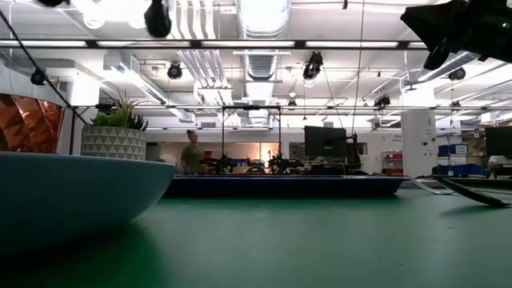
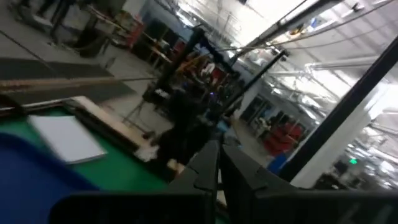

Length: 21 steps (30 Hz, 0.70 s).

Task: Pick and place plate/cup/fork/spoon on tray
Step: Put the blue plate on the left of the blue tray

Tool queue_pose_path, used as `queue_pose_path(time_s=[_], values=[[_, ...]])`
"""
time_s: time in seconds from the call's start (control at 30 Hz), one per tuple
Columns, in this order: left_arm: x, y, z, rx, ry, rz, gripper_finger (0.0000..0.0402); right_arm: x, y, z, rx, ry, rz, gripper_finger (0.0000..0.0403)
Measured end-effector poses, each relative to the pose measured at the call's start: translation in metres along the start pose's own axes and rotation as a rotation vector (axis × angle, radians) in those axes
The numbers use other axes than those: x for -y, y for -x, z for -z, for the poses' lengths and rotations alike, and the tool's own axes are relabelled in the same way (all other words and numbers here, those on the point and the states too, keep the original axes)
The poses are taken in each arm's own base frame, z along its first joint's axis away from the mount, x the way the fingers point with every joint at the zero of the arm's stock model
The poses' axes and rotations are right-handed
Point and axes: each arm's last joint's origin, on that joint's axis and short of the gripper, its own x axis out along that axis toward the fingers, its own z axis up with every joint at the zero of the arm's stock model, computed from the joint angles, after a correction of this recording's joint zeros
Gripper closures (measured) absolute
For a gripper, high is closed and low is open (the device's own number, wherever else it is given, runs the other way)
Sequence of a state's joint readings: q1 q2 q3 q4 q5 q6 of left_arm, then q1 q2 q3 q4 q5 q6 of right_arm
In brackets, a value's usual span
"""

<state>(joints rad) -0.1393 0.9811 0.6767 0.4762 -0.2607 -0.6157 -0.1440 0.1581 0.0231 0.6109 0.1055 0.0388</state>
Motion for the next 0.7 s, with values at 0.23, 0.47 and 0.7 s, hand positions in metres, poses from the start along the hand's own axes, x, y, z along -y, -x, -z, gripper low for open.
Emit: queue_pose_path(time_s=[0.23,0.47,0.7], values=[[0.036,-0.041,0.004,-0.232,-0.044,-0.147,0.0402,0.000,0.000,0.000,0.002,0.012,0.000,0.0360],[0.056,-0.069,0.023,-0.503,-0.090,-0.258,0.0402,0.000,0.000,-0.001,0.008,0.013,0.000,0.0360],[0.057,-0.080,0.059,-0.859,-0.085,-0.192,0.0402,0.000,0.000,0.000,0.004,-0.013,-0.001,0.0360]])
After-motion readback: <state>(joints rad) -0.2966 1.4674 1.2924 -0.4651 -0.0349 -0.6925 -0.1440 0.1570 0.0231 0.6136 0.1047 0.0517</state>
